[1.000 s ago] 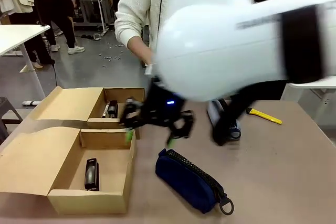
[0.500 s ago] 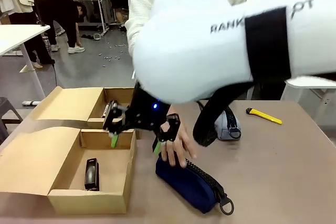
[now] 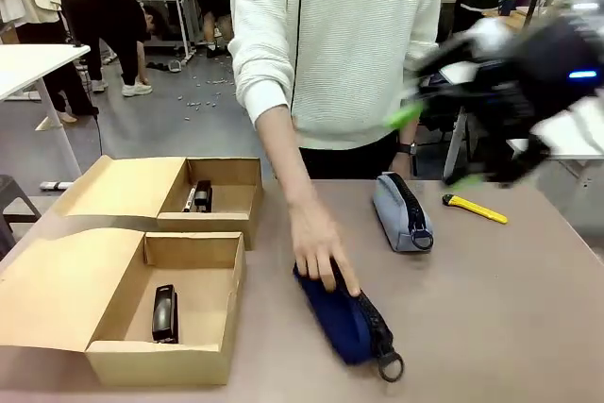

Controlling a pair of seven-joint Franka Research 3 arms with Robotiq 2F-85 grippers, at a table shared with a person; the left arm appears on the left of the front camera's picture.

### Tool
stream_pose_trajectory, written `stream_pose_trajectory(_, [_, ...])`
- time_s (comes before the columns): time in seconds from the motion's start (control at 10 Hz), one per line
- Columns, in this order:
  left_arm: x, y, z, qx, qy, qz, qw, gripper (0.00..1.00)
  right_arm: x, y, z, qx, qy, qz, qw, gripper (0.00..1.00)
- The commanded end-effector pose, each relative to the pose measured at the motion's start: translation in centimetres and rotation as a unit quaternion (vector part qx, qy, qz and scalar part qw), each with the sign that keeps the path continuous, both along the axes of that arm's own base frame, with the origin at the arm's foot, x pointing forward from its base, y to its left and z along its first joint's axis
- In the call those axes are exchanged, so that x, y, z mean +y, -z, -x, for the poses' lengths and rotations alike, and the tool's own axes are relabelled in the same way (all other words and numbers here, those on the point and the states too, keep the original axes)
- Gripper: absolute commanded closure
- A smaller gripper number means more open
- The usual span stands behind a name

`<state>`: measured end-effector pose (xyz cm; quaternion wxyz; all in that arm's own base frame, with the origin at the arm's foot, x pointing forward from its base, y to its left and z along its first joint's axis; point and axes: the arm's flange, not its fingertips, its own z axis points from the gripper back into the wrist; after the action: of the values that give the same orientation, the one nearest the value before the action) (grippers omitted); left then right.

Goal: Place items inside the box.
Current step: Pick up a Pencil pouch or Stapler and place it inside the Mailer Box closest to the robot.

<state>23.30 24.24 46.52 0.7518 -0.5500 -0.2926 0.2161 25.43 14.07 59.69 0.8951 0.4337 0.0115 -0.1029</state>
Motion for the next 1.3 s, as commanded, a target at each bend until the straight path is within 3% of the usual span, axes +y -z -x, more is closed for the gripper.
stream_pose_trajectory(0.0, [-0.1, 0.0, -0.1, -0.015, 0.001, 0.004, 1.000, 0.00, -11.3, 2.9, -2.8, 0.012, 0.058, -0.132, 0.989, 0.00])
stream_pose_trajectory(0.1, [-0.1, 0.0, -0.1, -0.015, 0.001, 0.004, 1.000, 0.00, -15.7, 4.8, -2.9, 0.011, 0.069, -0.182, 0.981, 0.00])
stream_pose_trajectory(0.2, [-0.1, 0.0, -0.1, -0.015, 0.001, 0.004, 1.000, 0.00, -19.1, 7.4, -2.1, 0.009, 0.040, -0.228, 0.973, 0.00])
stream_pose_trajectory(0.4, [-0.1, 0.0, -0.1, -0.015, 0.001, 0.004, 1.000, 0.00, -23.0, 13.3, 1.1, 0.005, 0.009, -0.258, 0.966, 0.00])
stream_pose_trajectory(0.6, [-0.1, 0.0, -0.1, -0.015, 0.001, 0.004, 1.000, 0.00, -25.0, 19.3, 4.7, -0.004, -0.023, -0.300, 0.954, 0.00])
stream_pose_trajectory(0.8, [-0.1, 0.0, -0.1, -0.015, 0.001, 0.004, 1.000, 0.00, -24.4, 23.5, 6.2, -0.020, -0.021, -0.310, 0.950, 0.00])
stream_pose_trajectory(0.9, [-0.1, 0.0, -0.1, -0.015, 0.001, 0.004, 1.000, 0.00, -22.7, 23.9, 5.0, -0.018, 0.000, -0.281, 0.960, 0.00])
stream_pose_trajectory(1.0, [-0.1, 0.0, -0.1, -0.015, 0.001, 0.004, 1.000, 0.00, -30.0, 19.2, 2.8, -0.006, -0.019, -0.318, 0.948, 0.00])
stream_pose_trajectory(1.2, [-0.1, 0.0, -0.1, -0.015, 0.001, 0.004, 1.000, 0.00, -30.0, 19.2, 2.8, -0.006, -0.019, -0.318, 0.948, 0.00])
